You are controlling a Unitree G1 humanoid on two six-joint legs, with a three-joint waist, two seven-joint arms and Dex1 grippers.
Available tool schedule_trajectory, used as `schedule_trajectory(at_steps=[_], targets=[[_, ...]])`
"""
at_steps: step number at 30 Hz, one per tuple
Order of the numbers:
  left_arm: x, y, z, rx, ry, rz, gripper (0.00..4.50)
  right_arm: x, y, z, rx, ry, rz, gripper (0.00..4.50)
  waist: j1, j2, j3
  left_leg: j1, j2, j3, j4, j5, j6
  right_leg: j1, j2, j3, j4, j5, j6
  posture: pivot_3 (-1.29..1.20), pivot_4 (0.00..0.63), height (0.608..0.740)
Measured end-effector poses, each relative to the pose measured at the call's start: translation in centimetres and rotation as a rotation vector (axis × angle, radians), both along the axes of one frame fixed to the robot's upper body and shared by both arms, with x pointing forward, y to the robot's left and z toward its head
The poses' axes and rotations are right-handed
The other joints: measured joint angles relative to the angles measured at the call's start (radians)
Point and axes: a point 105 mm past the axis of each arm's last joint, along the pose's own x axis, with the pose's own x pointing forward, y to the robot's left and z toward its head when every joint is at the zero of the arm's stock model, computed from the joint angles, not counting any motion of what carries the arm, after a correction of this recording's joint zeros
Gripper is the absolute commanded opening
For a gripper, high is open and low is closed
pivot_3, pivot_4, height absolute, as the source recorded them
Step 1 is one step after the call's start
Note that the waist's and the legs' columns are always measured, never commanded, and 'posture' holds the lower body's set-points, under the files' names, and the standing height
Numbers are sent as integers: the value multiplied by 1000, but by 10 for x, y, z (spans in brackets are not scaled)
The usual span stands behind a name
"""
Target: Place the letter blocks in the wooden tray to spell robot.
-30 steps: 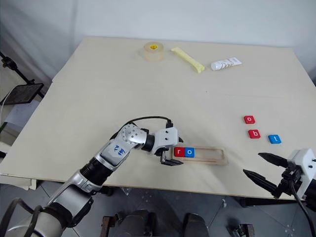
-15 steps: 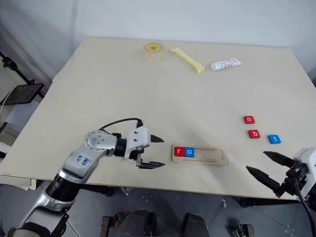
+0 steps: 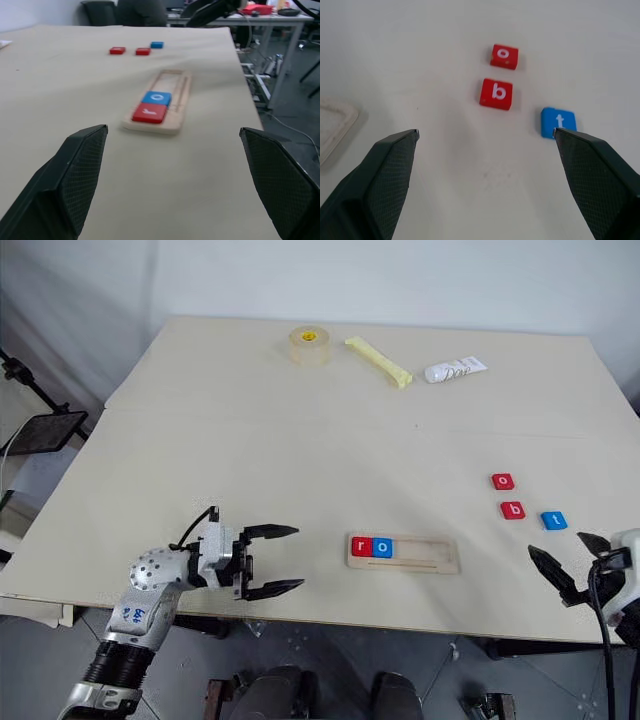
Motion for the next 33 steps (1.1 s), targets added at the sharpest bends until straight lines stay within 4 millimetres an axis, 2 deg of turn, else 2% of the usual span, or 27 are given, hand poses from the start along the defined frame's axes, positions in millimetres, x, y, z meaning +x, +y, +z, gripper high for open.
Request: schedule_trajectory(at_steps=[4, 9, 24, 29, 33], targets=[[2, 4, -3, -5, -10, -14, 4482, -1, -2, -5, -4, 21, -4, 4500, -3, 0, 0, 1, 0, 0, 0, 0, 0, 0, 0, 0, 1, 0, 0, 0, 150, 740], [8, 0, 7, -15, -48, -29, 4482, 5, -1, -4, 9, 6, 4, 4500, -8, 0, 0, 1, 0, 0, 0, 0, 0, 0, 0, 0, 1, 0, 0, 0, 150, 740], [11, -3, 5, -32, -36, -30, 4482, 10, 4, -5, 15, 7, 26, 4500, -22, 0, 0, 1, 1, 0, 0, 0, 0, 0, 0, 0, 2, 0, 0, 0, 150, 740], [12, -4, 6, -36, -37, -33, 4482, 33, 15, 7, 26, -34, 52, 4500, -25, 0, 0, 1, 1, 0, 0, 0, 0, 0, 0, 0, 2, 0, 0, 0, 150, 740], [13, -11, 10, -55, -47, -47, 4482, 66, 19, 10, 57, -21, 40, 4500, -27, 0, 0, 1, 1, 0, 1, 0, 0, -1, 0, 0, 3, 0, 0, 0, 150, 740]])
